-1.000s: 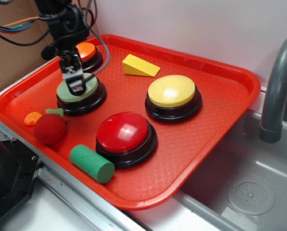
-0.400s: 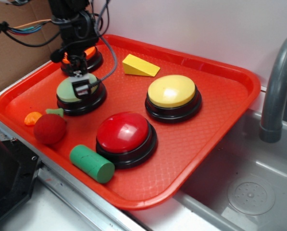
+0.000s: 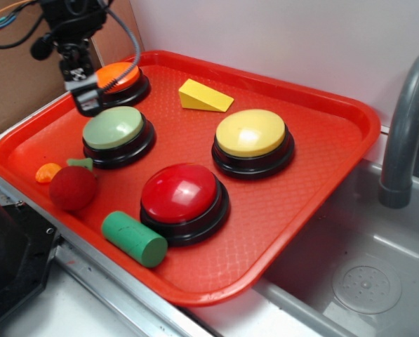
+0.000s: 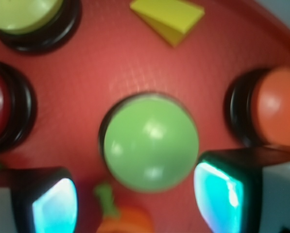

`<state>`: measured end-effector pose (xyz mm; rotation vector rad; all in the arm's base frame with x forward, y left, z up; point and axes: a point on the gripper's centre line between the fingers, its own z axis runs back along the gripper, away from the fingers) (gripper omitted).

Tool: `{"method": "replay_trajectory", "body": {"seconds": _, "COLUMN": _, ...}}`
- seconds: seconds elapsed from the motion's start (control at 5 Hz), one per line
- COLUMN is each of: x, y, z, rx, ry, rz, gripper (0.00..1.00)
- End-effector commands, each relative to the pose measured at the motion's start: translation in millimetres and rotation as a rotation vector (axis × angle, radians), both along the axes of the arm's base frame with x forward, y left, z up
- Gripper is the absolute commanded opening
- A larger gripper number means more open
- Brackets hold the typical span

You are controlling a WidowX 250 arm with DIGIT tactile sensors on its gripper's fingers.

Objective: Push the green button.

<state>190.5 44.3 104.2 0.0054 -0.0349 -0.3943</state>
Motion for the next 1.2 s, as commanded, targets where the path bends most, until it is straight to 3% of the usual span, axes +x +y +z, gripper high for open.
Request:
{"method": "replay_trajectory", "body": {"seconds": 0.0, "x": 11, "y": 3, "z": 27, "rx": 0.007, "ry": -0.005, "rz": -0.011, "gripper": 1.0}}
{"method": "replay_trajectory", "body": {"seconds": 0.2, "x": 11, "y": 3, "z": 31, "rx": 0.028, "ry": 0.0, "rz": -0.015, "gripper": 1.0}}
{"method": "replay_trajectory", "body": {"seconds": 0.8, "x": 1, "y": 15, "z": 46, "rx": -0.059, "ry": -0.002, "rz": 0.048, "gripper": 1.0}}
{"method": "replay_trajectory", "body": {"seconds": 1.0, "x": -3, "y": 18, "z": 51, "rx": -0.065, "ry": -0.021, "rz": 0.078, "gripper": 1.0}}
